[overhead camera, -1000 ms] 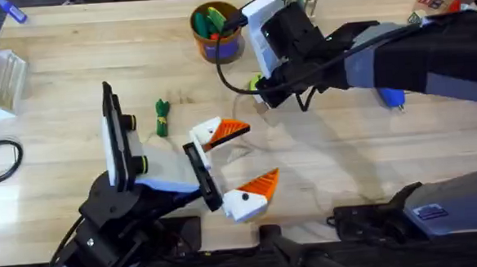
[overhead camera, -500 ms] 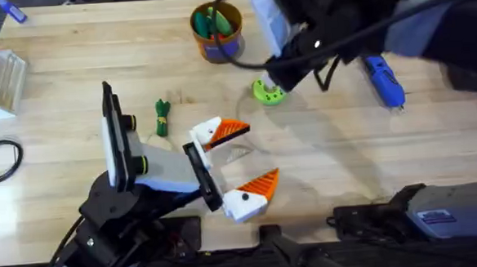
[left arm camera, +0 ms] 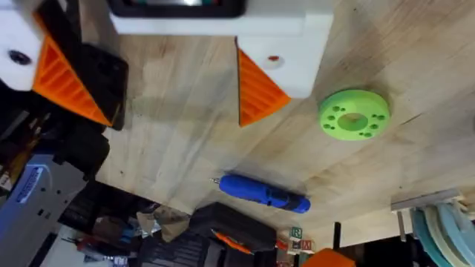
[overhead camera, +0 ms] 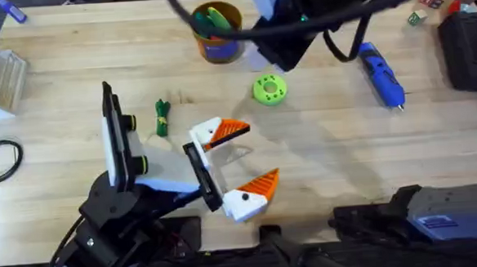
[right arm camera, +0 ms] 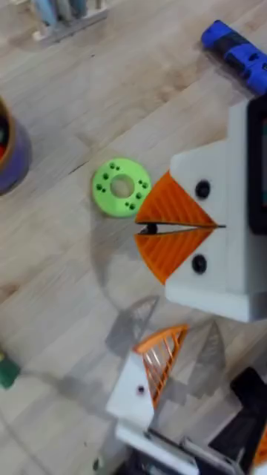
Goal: Pick up the gripper from the table and insert it into the empty holder that is missing its gripper. Then pick up a screw, insert it into the mounting hole, and use the screwdriver to tighten it. Finally, clean up the table by picking up the vegetable and placing it into the bucket.
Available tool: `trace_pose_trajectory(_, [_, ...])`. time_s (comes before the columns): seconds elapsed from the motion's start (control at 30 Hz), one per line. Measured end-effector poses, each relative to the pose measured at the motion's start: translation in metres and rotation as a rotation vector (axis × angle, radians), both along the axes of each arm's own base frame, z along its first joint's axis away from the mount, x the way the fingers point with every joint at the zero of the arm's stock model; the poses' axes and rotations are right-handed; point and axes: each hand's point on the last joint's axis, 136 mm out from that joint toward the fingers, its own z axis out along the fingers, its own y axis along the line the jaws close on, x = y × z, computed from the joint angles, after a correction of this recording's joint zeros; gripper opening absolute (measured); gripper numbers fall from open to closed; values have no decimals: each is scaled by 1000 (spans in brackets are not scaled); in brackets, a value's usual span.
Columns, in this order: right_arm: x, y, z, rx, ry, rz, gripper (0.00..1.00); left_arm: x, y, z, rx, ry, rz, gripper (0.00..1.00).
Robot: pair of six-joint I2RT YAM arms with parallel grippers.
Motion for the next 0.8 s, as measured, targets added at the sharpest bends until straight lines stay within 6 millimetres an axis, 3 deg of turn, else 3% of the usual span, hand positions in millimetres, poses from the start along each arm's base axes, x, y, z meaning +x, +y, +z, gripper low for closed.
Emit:
trace_pose_trajectory(0.37, [-41, 38, 4, 0, -3, 157, 7, 2, 1, 0, 1, 0, 11, 988])
trace_pose_trajectory(0.8, [-66, 50, 3, 60, 96, 224, 7, 2, 1, 0, 1, 0, 11, 988])
